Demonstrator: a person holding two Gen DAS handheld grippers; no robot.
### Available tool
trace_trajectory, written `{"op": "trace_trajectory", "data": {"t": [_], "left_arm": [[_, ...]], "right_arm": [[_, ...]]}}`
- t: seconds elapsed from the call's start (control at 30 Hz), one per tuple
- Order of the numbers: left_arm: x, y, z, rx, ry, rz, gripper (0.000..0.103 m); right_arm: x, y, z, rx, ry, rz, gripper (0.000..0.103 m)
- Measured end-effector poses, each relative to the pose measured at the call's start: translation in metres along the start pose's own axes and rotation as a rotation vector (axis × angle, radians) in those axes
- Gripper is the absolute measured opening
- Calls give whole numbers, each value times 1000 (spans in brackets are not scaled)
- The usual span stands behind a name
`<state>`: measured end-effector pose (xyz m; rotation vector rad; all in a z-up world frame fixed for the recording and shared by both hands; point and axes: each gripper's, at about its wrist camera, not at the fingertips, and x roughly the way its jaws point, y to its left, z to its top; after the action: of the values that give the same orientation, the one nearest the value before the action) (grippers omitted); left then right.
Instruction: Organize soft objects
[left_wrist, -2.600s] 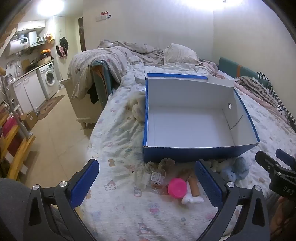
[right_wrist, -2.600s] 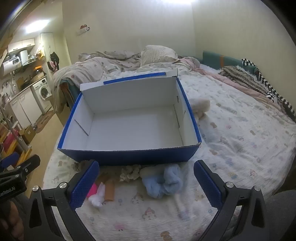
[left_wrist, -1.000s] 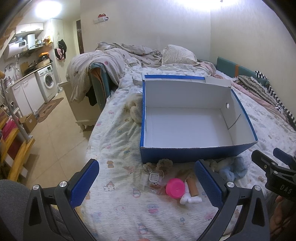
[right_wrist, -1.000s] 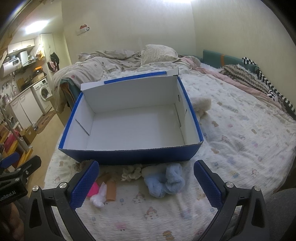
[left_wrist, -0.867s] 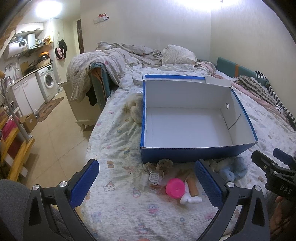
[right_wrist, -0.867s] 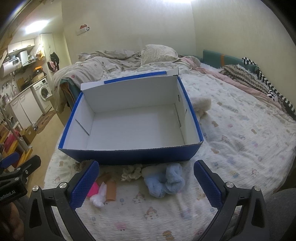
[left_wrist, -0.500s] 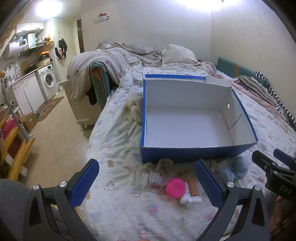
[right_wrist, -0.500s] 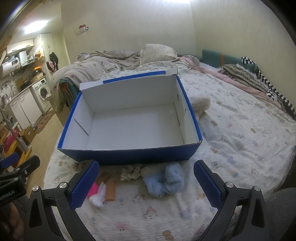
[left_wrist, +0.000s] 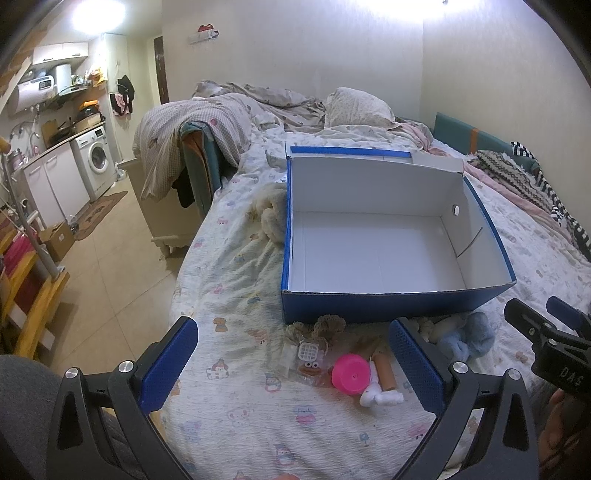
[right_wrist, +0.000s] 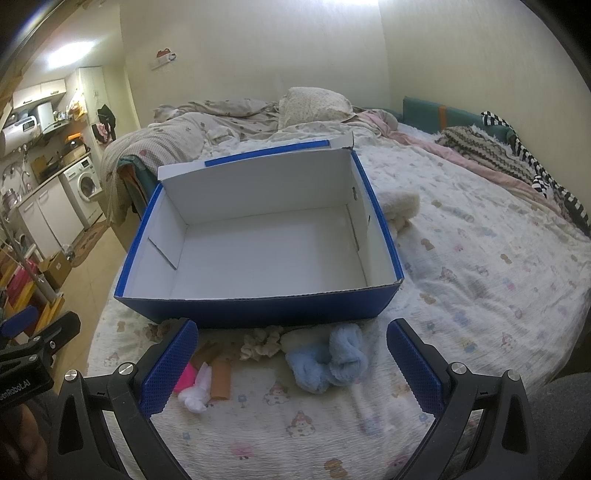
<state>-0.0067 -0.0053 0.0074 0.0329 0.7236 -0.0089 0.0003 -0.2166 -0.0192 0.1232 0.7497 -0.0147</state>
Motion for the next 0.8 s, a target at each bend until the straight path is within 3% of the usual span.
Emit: {"op": "trace_trajectory", "data": {"t": [0.67, 0.8], "left_arm": [[8, 6, -1, -12, 17, -5, 103], [23, 19, 12, -37, 86, 74, 103]], "right_arm": [[-1, -2, 3, 27, 10, 17, 103], [6, -11, 14, 60, 72, 54, 103]]}}
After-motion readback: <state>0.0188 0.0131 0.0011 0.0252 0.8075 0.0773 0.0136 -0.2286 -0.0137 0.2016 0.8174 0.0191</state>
